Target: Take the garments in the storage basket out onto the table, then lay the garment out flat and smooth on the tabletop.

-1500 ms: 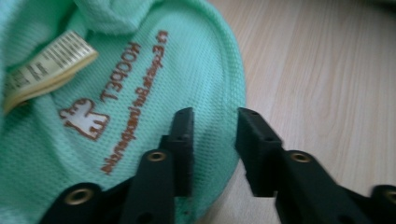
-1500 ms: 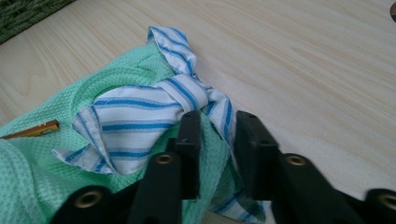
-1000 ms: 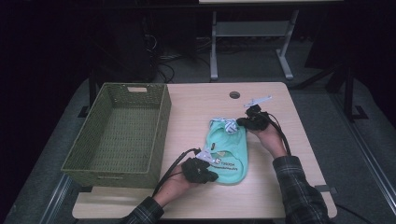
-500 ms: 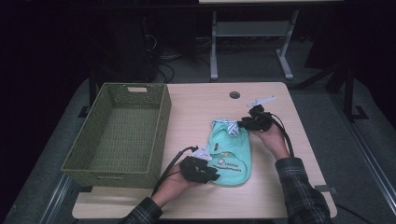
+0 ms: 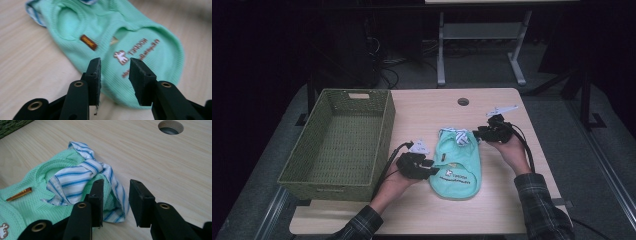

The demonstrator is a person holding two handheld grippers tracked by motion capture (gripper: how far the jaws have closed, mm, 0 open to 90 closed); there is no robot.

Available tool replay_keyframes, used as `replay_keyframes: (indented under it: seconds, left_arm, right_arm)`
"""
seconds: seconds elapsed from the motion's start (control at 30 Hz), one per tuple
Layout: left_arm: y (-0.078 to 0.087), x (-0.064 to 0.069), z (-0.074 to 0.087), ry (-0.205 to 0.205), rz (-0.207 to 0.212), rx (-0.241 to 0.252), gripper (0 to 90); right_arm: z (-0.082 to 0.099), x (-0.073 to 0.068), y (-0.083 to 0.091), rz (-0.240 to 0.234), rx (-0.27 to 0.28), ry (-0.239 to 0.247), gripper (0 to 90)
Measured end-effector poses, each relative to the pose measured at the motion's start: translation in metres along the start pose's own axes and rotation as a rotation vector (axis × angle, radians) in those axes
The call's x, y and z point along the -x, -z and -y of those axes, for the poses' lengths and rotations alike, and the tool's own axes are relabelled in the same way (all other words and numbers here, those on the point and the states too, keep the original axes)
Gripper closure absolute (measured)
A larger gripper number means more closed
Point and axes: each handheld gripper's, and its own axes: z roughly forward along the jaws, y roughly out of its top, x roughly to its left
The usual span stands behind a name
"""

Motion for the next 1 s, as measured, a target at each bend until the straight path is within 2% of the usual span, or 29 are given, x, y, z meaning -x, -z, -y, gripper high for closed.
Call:
replay_keyframes:
  seconds: [0.17, 0.33, 0.6, 0.73, 0.77, 0.87, 1.0]
  left_arm:
    - [-0.006, -0.011, -0.009, 0.010, -0.048, -0.002, 54.8]
    - [-0.009, -0.017, -0.016, 0.028, -0.065, 0.013, 53.4]
    - [-0.016, -0.034, -0.036, 0.054, -0.079, 0.037, 51.8]
    - [-0.018, -0.042, -0.042, 0.058, -0.080, 0.038, 51.0]
    - [-0.020, -0.048, -0.047, 0.062, -0.081, 0.040, 50.6]
    - [-0.022, -0.055, -0.052, 0.083, -0.079, 0.054, 50.4]
    - [-0.027, -0.065, -0.061, 0.088, -0.086, 0.066, 50.0]
  right_arm:
    - [0.001, 0.005, 0.008, 0.005, 0.020, -0.003, 62.9]
    - [0.002, 0.006, 0.011, 0.003, 0.028, -0.012, 62.4]
    - [0.002, 0.009, 0.012, -0.004, 0.038, -0.029, 59.6]
    - [0.002, 0.010, 0.012, -0.004, 0.044, -0.022, 58.1]
    - [0.002, 0.011, 0.012, -0.005, 0.050, -0.031, 57.0]
    - [0.002, 0.014, 0.011, -0.005, 0.054, -0.037, 56.5]
    - [0.003, 0.017, 0.010, -0.006, 0.057, -0.057, 55.6]
